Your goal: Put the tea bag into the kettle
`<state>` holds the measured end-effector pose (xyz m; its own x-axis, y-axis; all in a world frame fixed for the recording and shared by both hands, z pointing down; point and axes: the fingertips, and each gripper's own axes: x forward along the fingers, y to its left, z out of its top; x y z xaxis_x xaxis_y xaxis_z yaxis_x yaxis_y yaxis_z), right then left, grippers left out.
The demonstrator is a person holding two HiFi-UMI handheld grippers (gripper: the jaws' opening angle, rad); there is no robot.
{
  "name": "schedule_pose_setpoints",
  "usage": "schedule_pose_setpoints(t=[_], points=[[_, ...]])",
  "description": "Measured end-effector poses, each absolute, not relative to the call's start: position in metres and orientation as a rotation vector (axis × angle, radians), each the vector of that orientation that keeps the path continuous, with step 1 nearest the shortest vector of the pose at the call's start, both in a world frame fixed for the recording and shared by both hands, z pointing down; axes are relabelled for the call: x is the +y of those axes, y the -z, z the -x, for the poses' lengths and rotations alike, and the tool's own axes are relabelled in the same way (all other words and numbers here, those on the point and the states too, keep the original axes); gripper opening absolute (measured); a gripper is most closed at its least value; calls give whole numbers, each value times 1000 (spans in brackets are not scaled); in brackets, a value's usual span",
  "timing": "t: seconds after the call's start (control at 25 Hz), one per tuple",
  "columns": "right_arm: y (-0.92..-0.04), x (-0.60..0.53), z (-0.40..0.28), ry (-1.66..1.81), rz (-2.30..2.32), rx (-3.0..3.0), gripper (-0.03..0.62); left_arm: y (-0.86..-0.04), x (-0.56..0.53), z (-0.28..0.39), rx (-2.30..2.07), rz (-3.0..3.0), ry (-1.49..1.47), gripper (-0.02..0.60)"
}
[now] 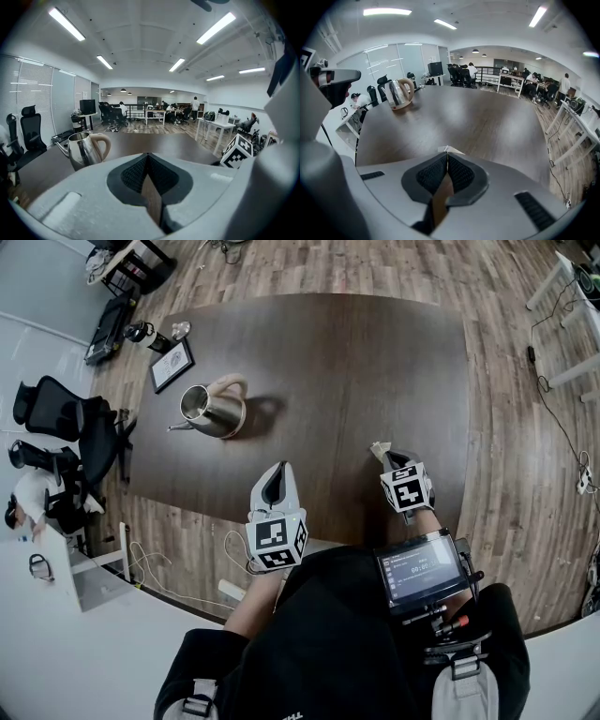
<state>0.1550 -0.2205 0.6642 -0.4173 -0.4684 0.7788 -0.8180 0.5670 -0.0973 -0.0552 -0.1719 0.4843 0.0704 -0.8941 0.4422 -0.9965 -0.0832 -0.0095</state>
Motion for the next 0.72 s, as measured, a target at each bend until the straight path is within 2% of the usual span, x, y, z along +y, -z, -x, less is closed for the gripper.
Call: schedule_pose_setpoints(t=[0.4, 0.72], points=[[-640, -205, -152, -572, -1027, -2121, 10, -477, -156, 53, -1915, -2065, -461, 5], [-596, -184, -125, -476, -971, -2233, 9, -471, -131, 58, -1949, -2048, -426, 5]])
